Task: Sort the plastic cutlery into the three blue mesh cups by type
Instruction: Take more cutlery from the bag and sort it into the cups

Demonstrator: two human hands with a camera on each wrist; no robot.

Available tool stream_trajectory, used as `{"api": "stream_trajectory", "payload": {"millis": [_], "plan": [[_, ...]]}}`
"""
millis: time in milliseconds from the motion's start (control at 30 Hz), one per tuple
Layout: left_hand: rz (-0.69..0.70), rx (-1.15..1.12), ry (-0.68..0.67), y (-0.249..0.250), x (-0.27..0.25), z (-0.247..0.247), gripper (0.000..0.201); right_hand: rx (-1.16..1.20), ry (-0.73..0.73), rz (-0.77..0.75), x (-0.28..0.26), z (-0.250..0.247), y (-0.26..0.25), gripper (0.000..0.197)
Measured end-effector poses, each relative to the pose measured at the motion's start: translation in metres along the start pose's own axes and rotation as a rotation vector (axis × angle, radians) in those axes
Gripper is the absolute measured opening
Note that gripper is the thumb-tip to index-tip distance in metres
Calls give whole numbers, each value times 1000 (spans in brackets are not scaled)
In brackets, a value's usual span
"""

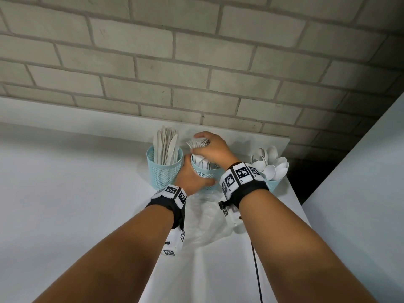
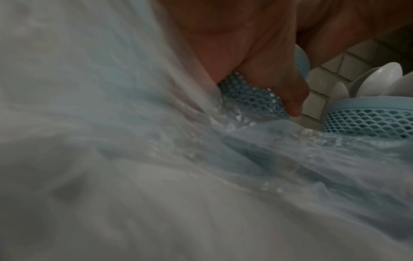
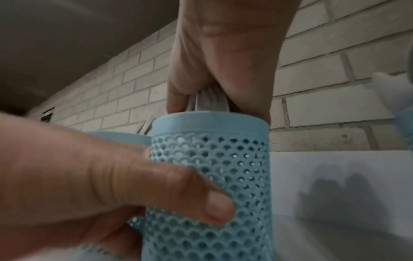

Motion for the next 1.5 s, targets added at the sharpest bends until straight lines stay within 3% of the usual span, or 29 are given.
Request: {"api": "stream_trajectory", "payload": {"millis": [100, 233, 400, 533, 700, 800, 867, 967, 1033, 1133, 1200, 1300, 1367, 1500], "plan": [[12, -9, 11, 0, -1, -1, 102, 54, 112, -64, -3, -8, -5, 23], [34, -7, 5, 2, -3, -2, 102, 276, 310, -33, -5, -28, 7, 25], [26, -25, 4, 3, -3, 0, 100, 163, 220, 21, -6, -26, 9, 62], [24, -25, -13, 3, -1, 0, 102, -90, 201, -86, -10, -12, 1, 80], [10, -21, 9, -1, -1, -1, 98, -105, 194, 7, -1, -12, 7, 56], [1, -15, -8, 0, 0, -1, 97, -130, 48, -41, 1, -6, -2, 37], [-24, -9, -12, -2, 0, -1, 95, -129, 44, -37, 2, -8, -2, 40], [-30, -2, -28, -1, -2, 0, 110, -145, 21, -62, 3, -10, -1, 65], [-46, 6, -43, -1, -2, 0, 116, -181, -40, -81, 3, -5, -2, 59], [-54, 17, -31, 1, -3, -1, 102, -75, 50, -17, 3, -12, 1, 32], [-44, 32, -27, 4, -2, -2, 98, -4, 137, 6, 3, -18, 6, 26], [-47, 43, -44, 9, -1, -3, 96, 37, 209, -19, -1, -26, 8, 32], [-65, 56, -44, 12, -3, -3, 97, 39, 177, -30, -5, -28, 6, 44], [-94, 116, -37, 12, -3, -3, 113, -23, 165, -76, -14, -43, -5, 64]]}}
Point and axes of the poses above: each hand's wrist, its own x-axis towards the middle knuckle, its own z-axis out of the palm, y = z × x, the point moved 6 cm from there along x, towards the middle knuckle, and after that the axes turned 6 degrees about -x, right-handed, at the moved point
